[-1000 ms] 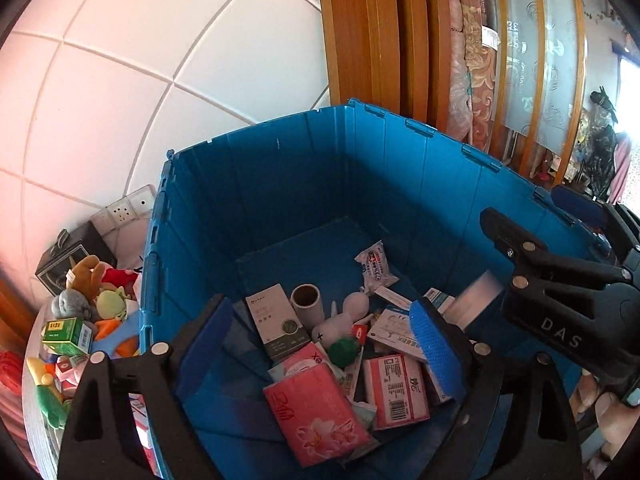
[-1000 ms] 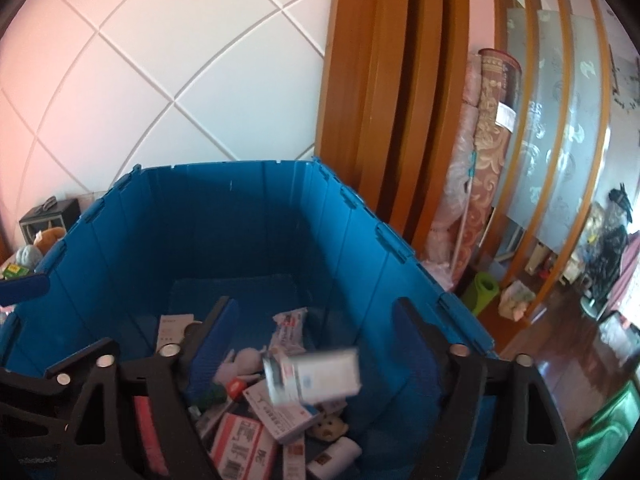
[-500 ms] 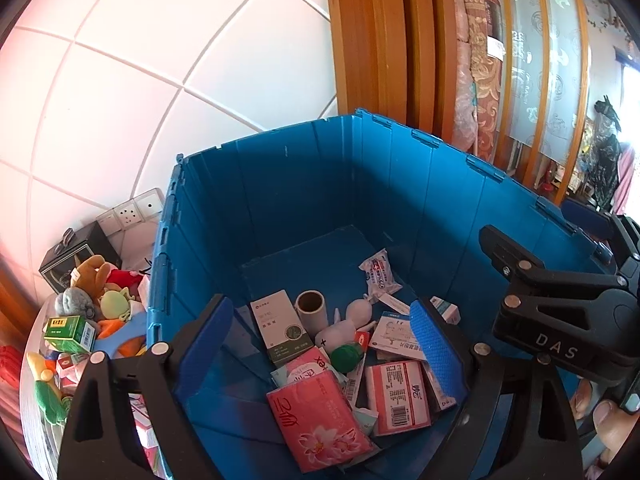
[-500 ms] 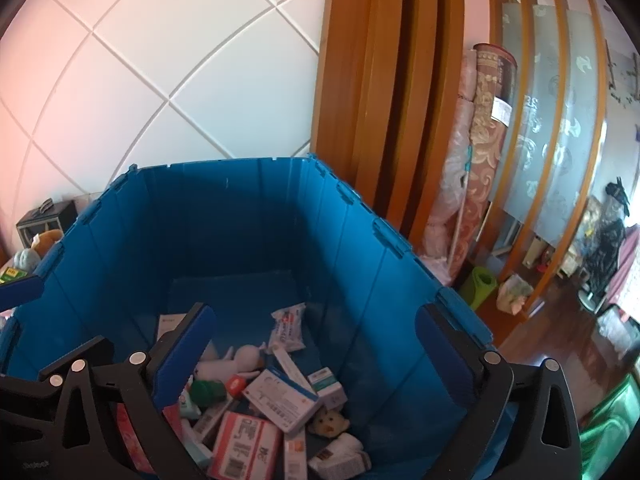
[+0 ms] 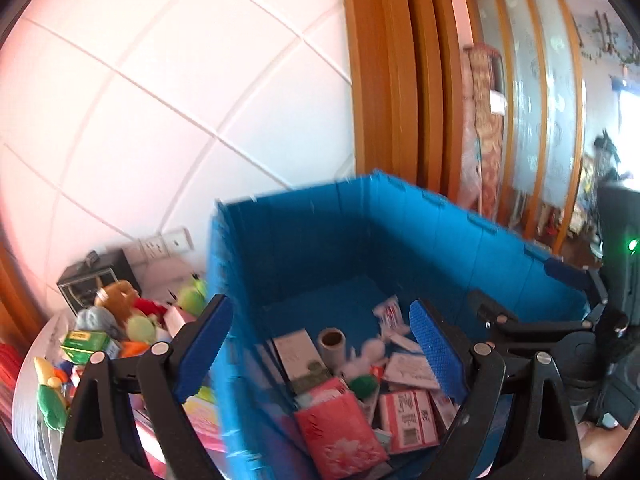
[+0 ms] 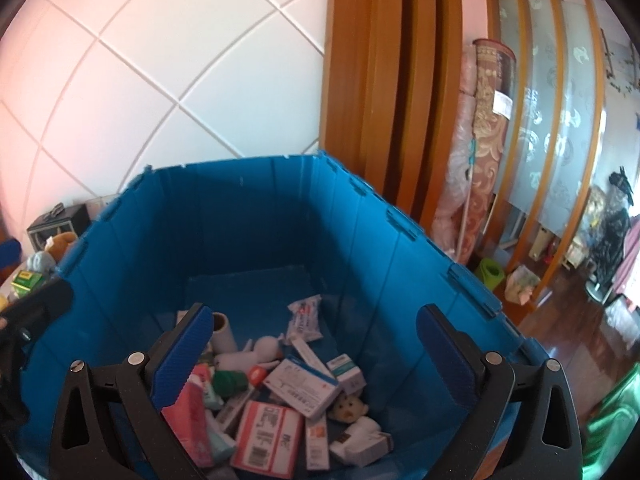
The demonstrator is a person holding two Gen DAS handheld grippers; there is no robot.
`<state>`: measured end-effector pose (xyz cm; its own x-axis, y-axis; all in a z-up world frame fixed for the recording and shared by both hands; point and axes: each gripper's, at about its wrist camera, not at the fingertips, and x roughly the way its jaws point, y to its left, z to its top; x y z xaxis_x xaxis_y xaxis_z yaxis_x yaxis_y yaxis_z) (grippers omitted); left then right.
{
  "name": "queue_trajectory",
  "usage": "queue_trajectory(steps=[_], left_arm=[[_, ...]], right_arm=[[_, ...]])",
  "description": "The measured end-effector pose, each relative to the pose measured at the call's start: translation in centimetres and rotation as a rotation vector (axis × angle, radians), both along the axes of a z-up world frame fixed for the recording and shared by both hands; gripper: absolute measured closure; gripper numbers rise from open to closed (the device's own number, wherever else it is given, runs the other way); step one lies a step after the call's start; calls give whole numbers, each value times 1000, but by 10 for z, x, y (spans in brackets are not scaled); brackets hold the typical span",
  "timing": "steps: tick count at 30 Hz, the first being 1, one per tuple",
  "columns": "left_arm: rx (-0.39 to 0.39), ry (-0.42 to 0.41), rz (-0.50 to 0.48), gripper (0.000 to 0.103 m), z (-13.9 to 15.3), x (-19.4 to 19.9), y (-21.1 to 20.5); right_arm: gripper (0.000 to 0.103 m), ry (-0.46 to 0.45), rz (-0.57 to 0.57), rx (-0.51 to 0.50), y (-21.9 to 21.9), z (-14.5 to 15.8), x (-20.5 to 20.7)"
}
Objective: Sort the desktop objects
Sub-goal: 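Withdraw both tools from the crate back to the pile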
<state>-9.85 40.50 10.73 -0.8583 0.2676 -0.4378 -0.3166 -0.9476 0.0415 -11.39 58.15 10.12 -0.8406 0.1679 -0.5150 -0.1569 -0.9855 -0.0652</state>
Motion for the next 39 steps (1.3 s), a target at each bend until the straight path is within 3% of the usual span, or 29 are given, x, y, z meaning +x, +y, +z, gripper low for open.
queue_trajectory(steps=[8, 13, 23, 29, 39], left_arm=[[61, 9, 19, 12, 6, 10, -75], [38, 62, 125, 12, 0, 17, -134], [0, -33, 342, 12, -56, 13, -269], [-5, -179, 425, 12, -112, 7, -340], [-36, -414, 495, 12, -210, -4, -420]], right_arm=[[0, 82, 71, 6, -51, 22, 25], [0, 147, 144, -17, -91, 36, 43], [0, 189, 374, -94, -194, 27, 57], [0, 130, 485, -78, -263, -2, 52], [0, -148, 537, -75, -329, -101, 12]])
